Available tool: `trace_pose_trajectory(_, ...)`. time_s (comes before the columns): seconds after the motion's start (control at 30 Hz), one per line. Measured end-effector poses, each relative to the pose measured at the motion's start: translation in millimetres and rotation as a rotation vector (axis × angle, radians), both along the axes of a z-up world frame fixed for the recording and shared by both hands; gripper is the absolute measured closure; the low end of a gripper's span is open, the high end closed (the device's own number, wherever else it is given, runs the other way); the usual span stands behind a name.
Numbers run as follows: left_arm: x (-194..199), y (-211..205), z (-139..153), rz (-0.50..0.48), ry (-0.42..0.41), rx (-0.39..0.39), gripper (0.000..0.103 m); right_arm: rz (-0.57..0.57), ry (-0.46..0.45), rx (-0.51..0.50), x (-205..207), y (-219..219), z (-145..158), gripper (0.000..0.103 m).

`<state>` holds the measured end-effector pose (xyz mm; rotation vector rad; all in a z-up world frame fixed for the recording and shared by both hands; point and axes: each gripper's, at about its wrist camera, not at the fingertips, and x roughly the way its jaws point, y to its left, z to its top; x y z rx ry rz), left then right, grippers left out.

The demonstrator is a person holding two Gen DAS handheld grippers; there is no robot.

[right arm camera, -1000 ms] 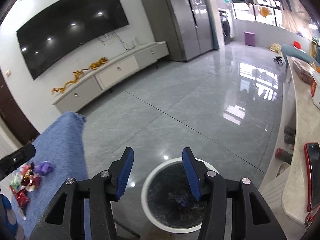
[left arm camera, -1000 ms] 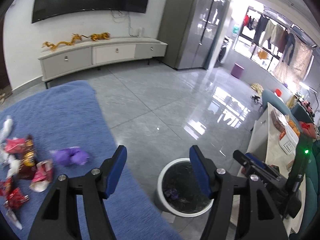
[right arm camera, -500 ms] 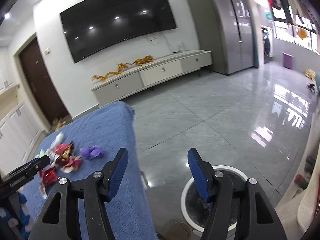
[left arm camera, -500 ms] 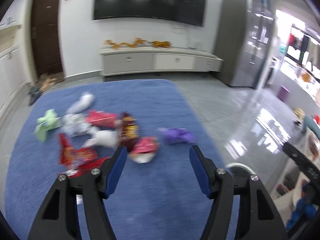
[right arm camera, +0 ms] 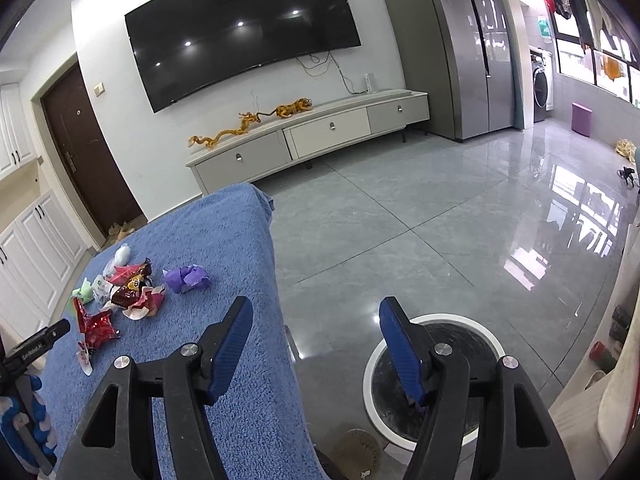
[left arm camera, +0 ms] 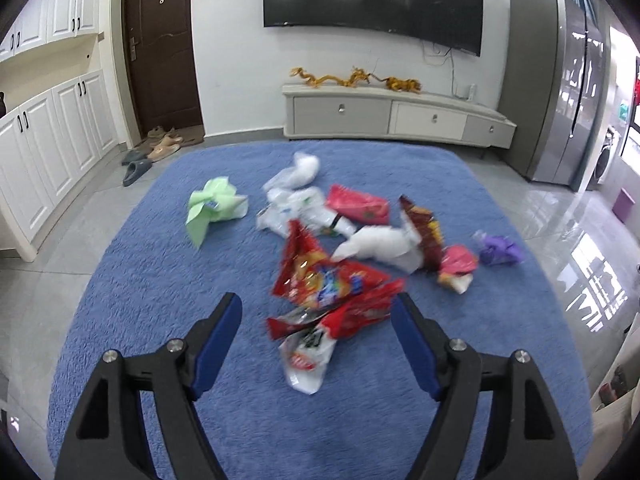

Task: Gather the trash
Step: 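Move both tools back over the rug toward the remaining wrappers, then grasp the red chip bag with the left tool while the right tool grasps the purple bag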

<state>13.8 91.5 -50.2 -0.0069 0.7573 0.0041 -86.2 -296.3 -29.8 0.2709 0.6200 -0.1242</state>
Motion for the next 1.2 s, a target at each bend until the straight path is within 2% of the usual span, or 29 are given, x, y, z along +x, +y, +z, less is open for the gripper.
trace_pose_trajectory(0.2, -1, 8, -23, -0.022, 0.046, 0.023, 0.027, 0.047, 0.030, -0.010, 11, 14, -7, 0.036)
trace_pose_trajectory(0.4, 11, 25, -30, -0.028, 0.064, -0.012, 0.027, 0.072, 0.070, -0.031, 20, 28, -14, 0.035)
trace_pose_trajectory(0.7, 37, 27, -45, -0.177, 0.100, -0.064, 0.027, 0.134, 0.126, -0.055, 56, 63, -17, 0.034)
trace_pose_trajectory(0.9, 49, 29, -57, -0.216, 0.141, -0.120, 0.028, 0.210, 0.159, -0.091, 93, 94, -19, 0.034)
trace_pose_trajectory(1.07, 53, 32, -61, -0.223, 0.155, -0.156, 0.039, 0.277, 0.175, -0.124, 129, 117, -24, 0.034)
trace_pose_trajectory(1.13, 52, 31, -61, -0.247, 0.161, -0.177, 0.053, 0.298, 0.184, -0.134, 145, 126, -28, 0.034)
trace_pose_trajectory(1.2, 51, 31, -60, -0.259, 0.167, -0.197, 0.061, 0.318, 0.190, -0.126, 159, 132, -33, 0.034)
